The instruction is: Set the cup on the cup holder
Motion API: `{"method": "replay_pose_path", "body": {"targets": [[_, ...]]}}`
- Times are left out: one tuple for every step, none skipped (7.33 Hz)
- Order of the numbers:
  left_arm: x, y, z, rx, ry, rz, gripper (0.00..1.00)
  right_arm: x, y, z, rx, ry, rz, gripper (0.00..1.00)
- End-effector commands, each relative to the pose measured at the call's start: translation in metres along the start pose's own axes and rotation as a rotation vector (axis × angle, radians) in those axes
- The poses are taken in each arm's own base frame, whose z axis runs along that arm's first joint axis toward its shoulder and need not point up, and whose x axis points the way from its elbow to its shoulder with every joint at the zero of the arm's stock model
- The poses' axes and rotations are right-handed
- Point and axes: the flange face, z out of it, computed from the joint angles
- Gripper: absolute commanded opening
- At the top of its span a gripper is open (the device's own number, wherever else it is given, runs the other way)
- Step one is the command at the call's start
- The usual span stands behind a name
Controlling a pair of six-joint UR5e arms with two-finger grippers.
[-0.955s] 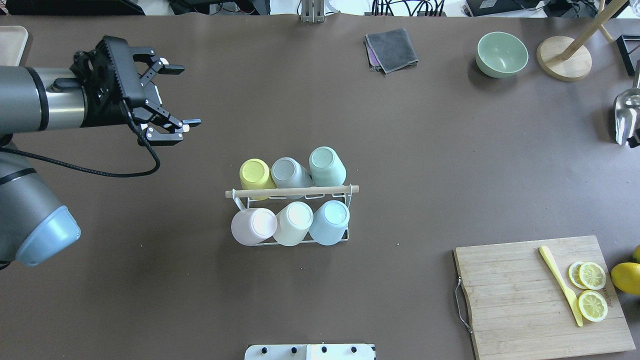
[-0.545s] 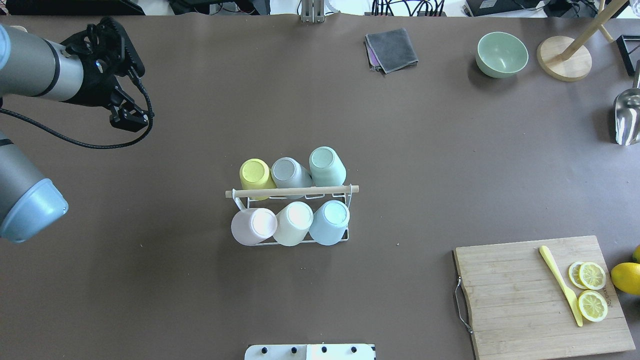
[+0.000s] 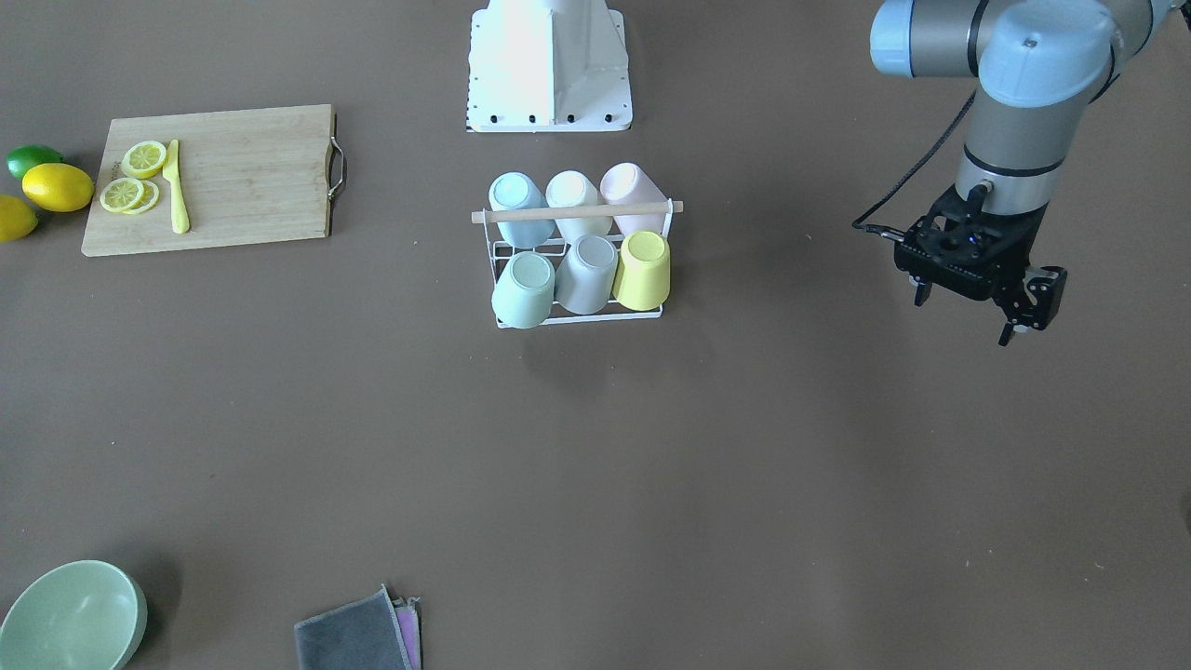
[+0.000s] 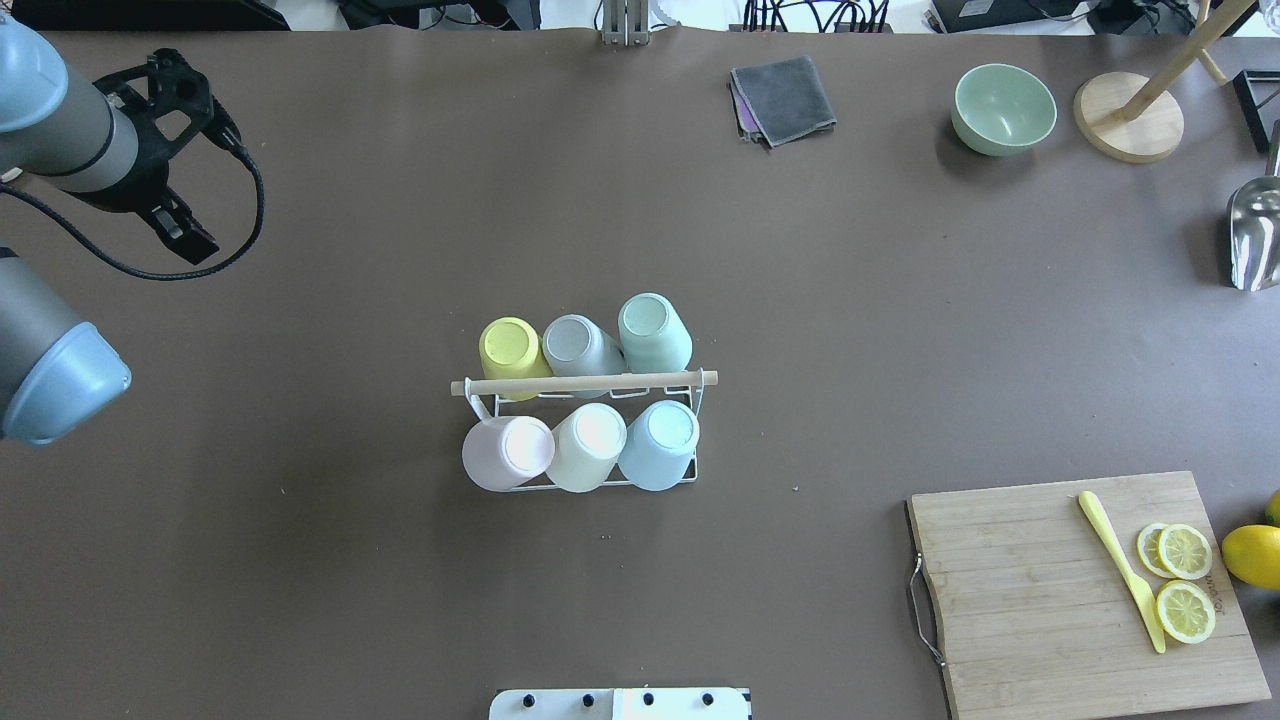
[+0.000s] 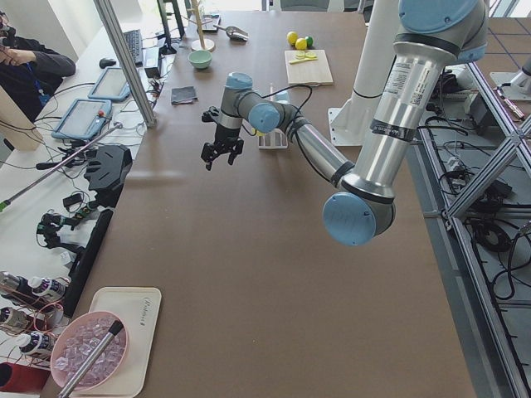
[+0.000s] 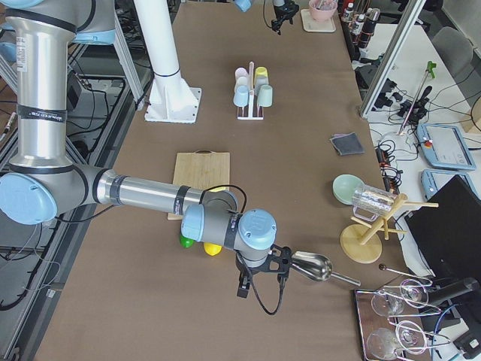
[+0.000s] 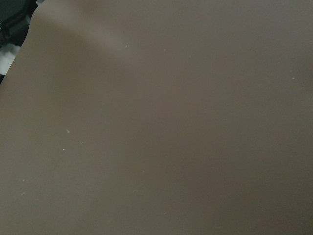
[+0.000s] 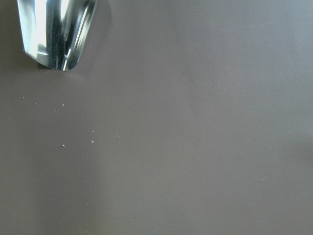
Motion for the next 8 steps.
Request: {"method": "replay_pose_path", "body": {"targets": [[-0.052, 0.012, -0.004, -0.012, -0.035, -0.268, 0.99, -0.010, -0.003, -0.032, -0.003, 0.043, 0.032, 1.00], [-0.102, 0.030, -0.006, -0.037, 0.070, -0.373, 0.99, -0.012, -0.005, -0.032, 0.000, 0.041, 0.035, 1.00], [-0.147, 0.059, -0.009, -0.053, 0.222, -0.465, 0.99, -0.010, -0.005, -0.030, -0.004, 0.038, 0.040, 1.00], [-0.182, 0.083, 0.000, -0.088, 0.270, -0.536, 0.99, -0.009, -0.006, -0.027, -0.010, 0.042, 0.036, 1.00], [-0.223, 0.112, 0.000, -0.105, 0.250, -0.610, 0.99, -0.008, -0.004, -0.025, -0.014, 0.037, 0.036, 1.00], [-0.245, 0.142, -0.002, -0.165, 0.267, -0.709, 0.99, -0.008, -0.001, -0.023, -0.018, 0.022, 0.036, 1.00], [-0.254, 0.172, 0.003, -0.200, 0.309, -0.776, 0.99, -0.012, -0.001, -0.025, -0.012, -0.006, 0.032, 1.00], [-0.268, 0.223, 0.010, -0.218, 0.308, -0.847, 0.99, -0.016, -0.005, -0.028, 0.006, -0.010, 0.014, 1.00]]}}
